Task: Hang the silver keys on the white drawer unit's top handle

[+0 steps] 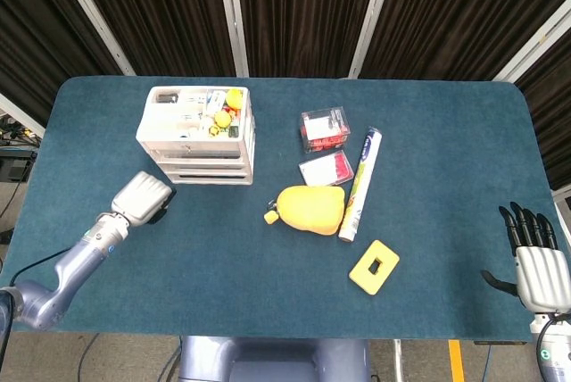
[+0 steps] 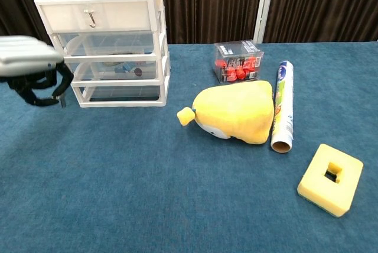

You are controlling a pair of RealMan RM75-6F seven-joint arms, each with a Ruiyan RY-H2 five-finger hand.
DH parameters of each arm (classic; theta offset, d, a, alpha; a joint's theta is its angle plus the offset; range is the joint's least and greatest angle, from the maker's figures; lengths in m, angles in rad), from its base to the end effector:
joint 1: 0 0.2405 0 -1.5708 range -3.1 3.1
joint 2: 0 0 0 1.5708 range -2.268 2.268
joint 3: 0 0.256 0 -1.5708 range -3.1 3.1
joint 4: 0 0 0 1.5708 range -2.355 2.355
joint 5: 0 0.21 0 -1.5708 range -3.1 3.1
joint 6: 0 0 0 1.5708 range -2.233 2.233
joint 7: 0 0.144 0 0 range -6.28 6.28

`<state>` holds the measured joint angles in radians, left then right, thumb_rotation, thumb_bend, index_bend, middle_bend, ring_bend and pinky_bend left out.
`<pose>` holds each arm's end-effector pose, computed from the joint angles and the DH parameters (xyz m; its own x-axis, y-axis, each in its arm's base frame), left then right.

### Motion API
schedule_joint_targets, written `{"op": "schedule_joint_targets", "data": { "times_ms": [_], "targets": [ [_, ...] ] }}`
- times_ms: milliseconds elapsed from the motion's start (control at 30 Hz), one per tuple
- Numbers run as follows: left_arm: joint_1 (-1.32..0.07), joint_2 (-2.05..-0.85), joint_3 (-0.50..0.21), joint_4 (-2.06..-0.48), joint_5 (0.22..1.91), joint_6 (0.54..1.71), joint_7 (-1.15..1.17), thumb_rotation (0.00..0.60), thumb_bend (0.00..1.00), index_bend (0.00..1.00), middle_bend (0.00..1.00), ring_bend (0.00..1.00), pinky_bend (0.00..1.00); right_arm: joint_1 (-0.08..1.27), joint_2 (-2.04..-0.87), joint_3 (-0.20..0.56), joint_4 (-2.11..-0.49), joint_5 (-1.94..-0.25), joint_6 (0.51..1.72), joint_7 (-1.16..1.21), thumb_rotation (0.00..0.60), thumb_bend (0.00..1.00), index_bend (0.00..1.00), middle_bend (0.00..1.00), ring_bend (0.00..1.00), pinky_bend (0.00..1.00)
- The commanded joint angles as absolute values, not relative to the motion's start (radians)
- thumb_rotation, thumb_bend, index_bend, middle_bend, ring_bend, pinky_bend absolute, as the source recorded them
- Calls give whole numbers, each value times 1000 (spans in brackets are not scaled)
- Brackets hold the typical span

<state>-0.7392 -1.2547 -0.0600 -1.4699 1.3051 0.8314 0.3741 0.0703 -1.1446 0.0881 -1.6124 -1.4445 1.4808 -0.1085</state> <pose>-0.2078 0.3526 0.0570 0.7869 0.1758 0.5916 0.5894 -0.4984 -0.6358 -0.3158 -0.1840 0.1586 0.4626 0.0181 0.8864 -0.8855 0.0589 0.4609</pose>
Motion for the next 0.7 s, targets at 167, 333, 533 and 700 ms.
{"op": "schedule_joint_targets", "data": {
  "times_ms": [167,333,533,700],
  "targets": [
    [-767,-1210,-106,-1503,1294,858,387,600,430,629,885,807,697,71,-1144,89,-1613,-1443,1480,-107,600,3,0,0,0,0],
    [-776,-1208,-127,-1499,1318,896,378,600,431,642,885,806,696,72,-1145,90,-1613,-1442,1479,-105,600,3,0,0,0,0],
    [-781,-1231,-155,-1477,1338,956,364,600,429,650,885,806,696,72,-1144,90,-1613,-1442,1479,-103,600,3,0,0,0,0],
    [-787,-1238,-167,-1479,1334,969,363,600,429,653,885,806,697,72,-1145,92,-1612,-1442,1480,-101,600,3,0,0,0,0]
  ]
}}
